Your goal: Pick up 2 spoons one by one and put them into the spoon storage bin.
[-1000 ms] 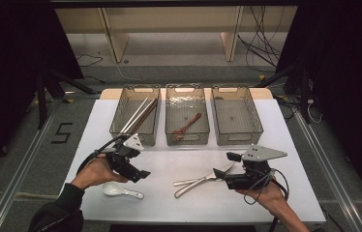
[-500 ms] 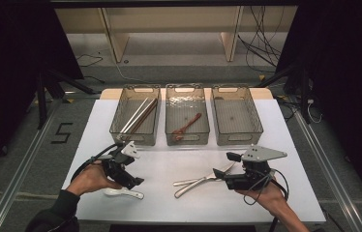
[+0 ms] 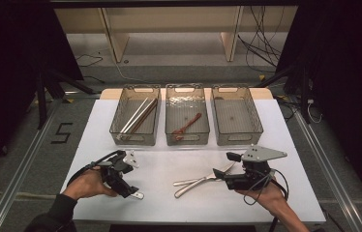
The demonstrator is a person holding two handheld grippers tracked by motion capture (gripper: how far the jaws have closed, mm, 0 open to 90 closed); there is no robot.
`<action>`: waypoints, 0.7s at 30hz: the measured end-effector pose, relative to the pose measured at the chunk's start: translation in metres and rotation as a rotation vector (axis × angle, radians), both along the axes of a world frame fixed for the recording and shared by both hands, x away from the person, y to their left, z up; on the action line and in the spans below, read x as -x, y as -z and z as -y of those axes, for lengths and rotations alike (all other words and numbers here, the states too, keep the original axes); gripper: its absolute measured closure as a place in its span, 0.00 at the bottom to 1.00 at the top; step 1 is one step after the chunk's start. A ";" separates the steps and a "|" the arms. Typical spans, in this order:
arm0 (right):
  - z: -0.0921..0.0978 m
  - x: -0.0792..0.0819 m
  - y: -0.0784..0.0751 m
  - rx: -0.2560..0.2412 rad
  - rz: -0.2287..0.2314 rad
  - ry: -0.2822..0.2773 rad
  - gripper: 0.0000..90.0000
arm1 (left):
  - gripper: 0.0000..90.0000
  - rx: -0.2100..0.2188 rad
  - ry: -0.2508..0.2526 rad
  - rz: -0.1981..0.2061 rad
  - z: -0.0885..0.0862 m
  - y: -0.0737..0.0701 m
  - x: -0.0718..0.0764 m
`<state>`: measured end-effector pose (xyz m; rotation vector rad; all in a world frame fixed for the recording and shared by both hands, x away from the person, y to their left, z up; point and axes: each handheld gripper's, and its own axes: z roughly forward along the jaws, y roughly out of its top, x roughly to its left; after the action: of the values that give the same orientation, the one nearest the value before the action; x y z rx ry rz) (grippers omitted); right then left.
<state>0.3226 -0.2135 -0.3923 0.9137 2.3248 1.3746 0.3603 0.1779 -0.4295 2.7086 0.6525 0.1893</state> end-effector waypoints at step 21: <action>-0.001 0.000 0.000 0.016 0.006 -0.007 0.31 | 0.36 -0.126 0.089 -0.063 -0.006 0.023 0.007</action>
<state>0.3224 -0.2122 -0.3926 0.8966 2.3325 1.3578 0.3536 0.1838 -0.4524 2.8684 0.5528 0.1267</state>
